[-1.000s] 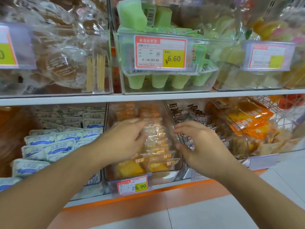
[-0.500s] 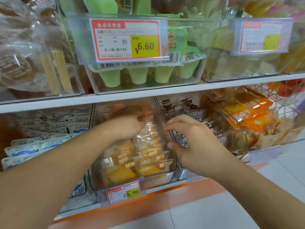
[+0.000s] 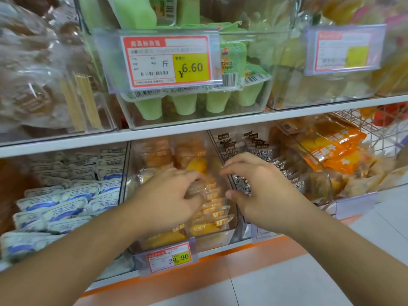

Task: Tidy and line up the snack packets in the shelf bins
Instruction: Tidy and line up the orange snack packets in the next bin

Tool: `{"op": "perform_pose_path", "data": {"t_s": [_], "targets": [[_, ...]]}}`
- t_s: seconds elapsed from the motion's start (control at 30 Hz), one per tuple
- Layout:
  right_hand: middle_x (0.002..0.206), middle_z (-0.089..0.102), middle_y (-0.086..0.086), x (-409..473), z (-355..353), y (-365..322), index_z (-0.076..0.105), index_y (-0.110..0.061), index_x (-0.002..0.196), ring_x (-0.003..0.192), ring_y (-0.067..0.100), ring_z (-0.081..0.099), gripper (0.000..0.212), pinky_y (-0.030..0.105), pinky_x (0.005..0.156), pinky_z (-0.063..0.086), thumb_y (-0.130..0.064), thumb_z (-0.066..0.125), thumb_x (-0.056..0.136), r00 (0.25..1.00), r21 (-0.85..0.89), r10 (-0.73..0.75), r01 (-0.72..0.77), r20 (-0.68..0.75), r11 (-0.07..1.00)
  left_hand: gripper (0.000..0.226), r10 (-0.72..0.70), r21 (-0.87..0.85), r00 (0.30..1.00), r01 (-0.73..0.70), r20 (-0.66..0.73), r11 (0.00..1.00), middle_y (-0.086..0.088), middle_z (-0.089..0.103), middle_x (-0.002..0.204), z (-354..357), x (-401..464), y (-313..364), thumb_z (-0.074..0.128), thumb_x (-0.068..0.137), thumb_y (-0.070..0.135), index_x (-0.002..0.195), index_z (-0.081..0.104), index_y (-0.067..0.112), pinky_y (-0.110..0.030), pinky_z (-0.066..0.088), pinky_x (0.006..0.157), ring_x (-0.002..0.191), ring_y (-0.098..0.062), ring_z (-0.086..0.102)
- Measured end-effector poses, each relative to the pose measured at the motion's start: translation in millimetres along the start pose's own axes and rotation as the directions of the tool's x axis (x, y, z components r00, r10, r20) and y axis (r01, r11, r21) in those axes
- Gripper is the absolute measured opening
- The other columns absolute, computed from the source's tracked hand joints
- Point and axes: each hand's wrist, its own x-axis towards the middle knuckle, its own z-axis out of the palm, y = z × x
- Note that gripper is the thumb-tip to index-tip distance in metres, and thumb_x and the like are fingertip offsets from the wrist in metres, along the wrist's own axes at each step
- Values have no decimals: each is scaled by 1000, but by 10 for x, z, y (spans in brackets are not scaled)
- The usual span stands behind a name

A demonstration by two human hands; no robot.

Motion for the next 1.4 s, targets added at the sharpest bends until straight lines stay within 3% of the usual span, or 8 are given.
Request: {"op": "perform_pose_path", "data": {"t_s": [0.17, 0.3, 0.5, 0.77, 0.97, 1.13, 1.27, 1.4], "targets": [[129, 52, -18, 8, -1, -47, 71, -24, 127, 122, 6, 55, 36, 21, 108, 40, -19, 76, 91, 1000, -26, 1, -1, 8, 1000, 45, -3, 18, 996, 1, 94, 1000, 11, 54, 144, -11, 65, -87, 36, 101, 59, 142, 43, 40, -37, 42, 107, 129, -13, 48], [130, 54, -19, -6, -16, -51, 71, -24, 126, 123, 5, 54, 36, 14, 106, 35, -19, 76, 92, 1000, -24, 2, -2, 12, 1000, 59, -40, -20, 997, 42, 68, 999, 4, 41, 160, -71, 263, -95, 39, 102, 58, 156, 33, 35, -30, 33, 114, 143, -20, 41], [136, 53, -17, -9, -38, -67, 68, -23, 132, 128, 6, 52, 39, 18, 110, 36, -21, 75, 93, 999, -40, 9, -7, 31, 999, 51, -114, -132, 993, 112, -6, 985, 3, 69, 111, -91, 218, -182, 54, 98, 51, 146, 44, 38, -28, 48, 76, 97, -19, 64], [133, 54, -15, 5, -9, -70, 69, -24, 130, 126, 9, 54, 38, 16, 107, 35, -22, 75, 92, 1000, -53, -12, 12, 2, 999, 36, -89, -108, 980, 70, -177, 992, 3, 66, 126, -129, 85, -305, 54, 99, 33, 135, 55, 30, -31, 50, 90, 111, -23, 63], [144, 48, -20, -14, 6, -142, 62, -35, 140, 143, 4, 32, 65, 35, 121, 25, -63, 71, 82, 980, -36, -150, 156, 128, 987, 35, -1, -50, 978, -9, -209, 999, 23, 51, 133, -157, -482, -447, 50, 99, 46, 133, 55, 38, -31, 38, 109, 124, -7, 48], [141, 55, -20, 36, 187, -194, 69, -39, 131, 143, 4, 28, 45, 15, 106, 4, -49, 77, 88, 975, -200, -177, 201, 133, 959, 56, 22, 96, 995, -12, -98, 995, 34, 48, 130, -108, -872, -597, 37, 85, 79, 130, 53, 50, -20, 7, 114, 128, 7, 36], [139, 58, -15, 46, 215, -269, 68, -34, 134, 141, 10, 35, 53, 18, 106, 7, -50, 74, 85, 981, -228, -140, 168, 133, 959, 59, 40, 166, 995, -25, -90, 986, 27, 50, 138, -104, -959, -638, 64, 82, 63, 136, 48, 47, -22, 2, 115, 131, 3, 33], [147, 55, -9, 236, 209, -539, 54, -27, 148, 142, 15, 40, 69, 37, 121, 28, -57, 60, 86, 983, -130, -100, 121, 153, 984, 87, -19, 142, 983, 45, -185, 989, 17, 11, 165, -75, -948, -699, 58, 86, 68, 157, 20, 35, -25, -6, 120, 152, -4, -2]]}}
